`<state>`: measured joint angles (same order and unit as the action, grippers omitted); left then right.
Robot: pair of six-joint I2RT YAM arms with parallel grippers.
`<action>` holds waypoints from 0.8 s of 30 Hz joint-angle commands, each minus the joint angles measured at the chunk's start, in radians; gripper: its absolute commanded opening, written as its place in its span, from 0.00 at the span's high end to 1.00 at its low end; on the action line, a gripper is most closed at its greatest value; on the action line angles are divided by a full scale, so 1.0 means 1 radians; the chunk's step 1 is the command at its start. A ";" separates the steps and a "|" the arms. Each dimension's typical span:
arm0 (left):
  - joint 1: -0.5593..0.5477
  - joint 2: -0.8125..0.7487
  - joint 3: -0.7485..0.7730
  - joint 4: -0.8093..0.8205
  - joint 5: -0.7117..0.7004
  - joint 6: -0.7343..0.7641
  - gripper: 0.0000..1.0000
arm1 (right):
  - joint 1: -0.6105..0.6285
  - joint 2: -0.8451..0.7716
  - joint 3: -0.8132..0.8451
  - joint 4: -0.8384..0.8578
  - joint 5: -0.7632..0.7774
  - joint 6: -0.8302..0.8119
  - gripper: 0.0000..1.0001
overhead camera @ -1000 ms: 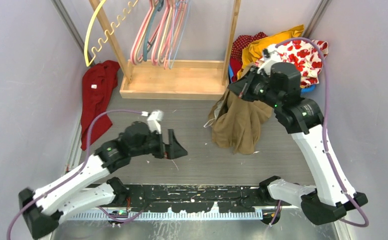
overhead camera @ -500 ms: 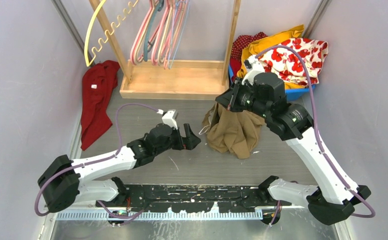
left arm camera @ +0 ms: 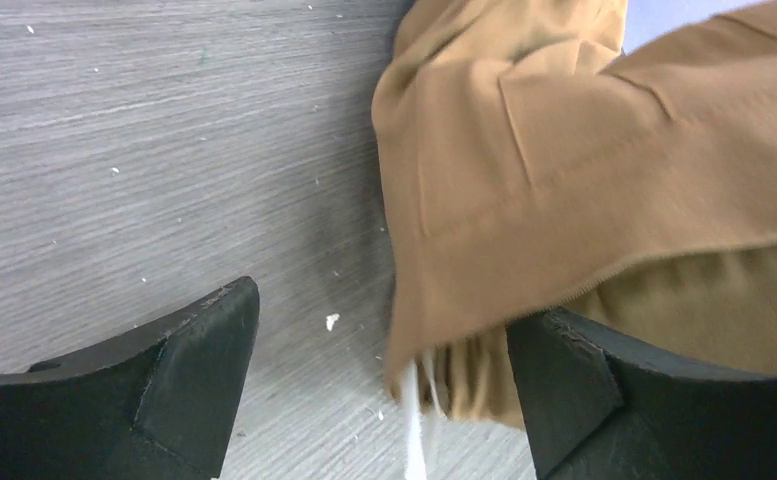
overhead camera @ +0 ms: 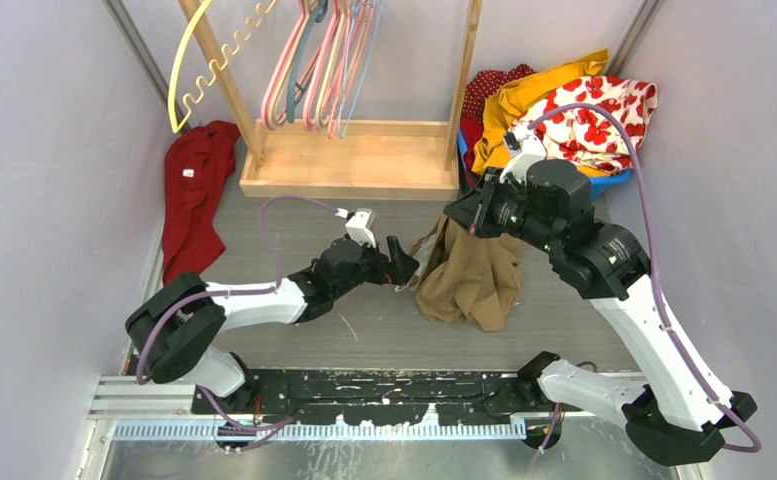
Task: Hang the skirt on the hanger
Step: Flatten out the skirt at the center of the board.
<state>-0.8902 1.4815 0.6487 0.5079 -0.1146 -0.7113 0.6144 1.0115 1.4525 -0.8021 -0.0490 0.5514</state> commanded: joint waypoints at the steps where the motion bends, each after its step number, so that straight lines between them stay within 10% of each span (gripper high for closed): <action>1: 0.022 0.029 0.033 0.149 0.022 0.014 0.11 | 0.007 -0.038 0.029 0.040 0.001 -0.019 0.99; 11: 0.015 0.089 0.042 0.198 0.210 -0.100 0.32 | 0.007 -0.044 0.026 0.034 0.038 -0.035 0.99; 24: -0.039 -0.004 -0.051 0.020 0.157 -0.138 0.34 | 0.008 -0.021 -0.010 0.081 0.074 -0.040 0.99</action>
<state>-0.9165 1.5108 0.6178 0.5552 0.0677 -0.8337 0.6147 0.9955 1.4322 -0.8291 0.0044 0.5243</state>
